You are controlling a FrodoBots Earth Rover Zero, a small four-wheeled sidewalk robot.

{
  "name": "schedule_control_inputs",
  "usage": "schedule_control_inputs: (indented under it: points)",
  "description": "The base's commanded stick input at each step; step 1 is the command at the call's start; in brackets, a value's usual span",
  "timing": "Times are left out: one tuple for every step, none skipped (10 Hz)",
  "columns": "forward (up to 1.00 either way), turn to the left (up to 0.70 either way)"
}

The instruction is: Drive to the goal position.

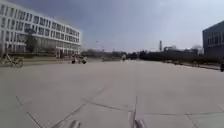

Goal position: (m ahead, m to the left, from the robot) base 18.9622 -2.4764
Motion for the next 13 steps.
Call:
schedule_control_inputs:
  points:
    - [0.85, 0.01]
    - [0.85, 0.01]
    - [0.85, 0.01]
    - [0.85, 0.01]
    - [0.85, 0.01]
    - [0.85, -0.09]
    - [0.85, -0.11]
    - [0.85, -0.06]
    - [0.85, -0.01]
    - [0.85, 0.01]
    - [0.85, 0.01]
    - [0.85, 0.01]
    - [0.85, -0.06]
